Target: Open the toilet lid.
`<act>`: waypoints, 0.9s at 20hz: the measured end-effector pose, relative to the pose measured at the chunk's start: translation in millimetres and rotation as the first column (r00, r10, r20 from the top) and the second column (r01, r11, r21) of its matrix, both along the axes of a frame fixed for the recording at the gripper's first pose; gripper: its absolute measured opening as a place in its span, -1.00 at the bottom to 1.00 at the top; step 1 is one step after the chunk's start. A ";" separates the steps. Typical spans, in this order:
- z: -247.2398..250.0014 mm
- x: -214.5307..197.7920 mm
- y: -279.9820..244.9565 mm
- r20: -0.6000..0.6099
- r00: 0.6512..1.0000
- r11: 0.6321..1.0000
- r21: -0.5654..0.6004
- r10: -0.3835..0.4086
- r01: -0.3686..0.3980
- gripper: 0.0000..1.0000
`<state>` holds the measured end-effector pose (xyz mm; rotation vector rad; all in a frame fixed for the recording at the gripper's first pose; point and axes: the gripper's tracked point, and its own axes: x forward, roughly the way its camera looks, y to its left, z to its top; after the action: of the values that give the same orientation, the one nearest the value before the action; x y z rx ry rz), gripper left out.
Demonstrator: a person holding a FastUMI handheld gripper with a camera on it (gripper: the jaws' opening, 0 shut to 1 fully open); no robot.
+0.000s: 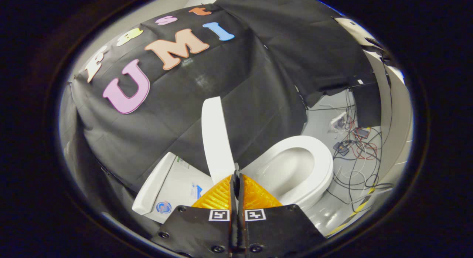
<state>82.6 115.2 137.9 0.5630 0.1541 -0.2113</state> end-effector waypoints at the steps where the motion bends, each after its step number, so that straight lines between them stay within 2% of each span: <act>1: 1.5 0.1 4.0 0.003 1.000 1.000 -0.013 0.002 -0.002 -0.99; 6: 11.7 2.5 28.3 0.041 0.999 1.000 -0.011 0.020 -0.019 -0.98; 12: 21.6 5.9 73.4 0.021 0.996 0.981 -0.174 0.089 -0.084 -0.99; 18: 23.3 9.8 101.4 0.033 0.993 0.970 -0.219 0.116 -0.107 -0.99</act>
<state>92.4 216.6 161.2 0.3402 0.1163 -0.1039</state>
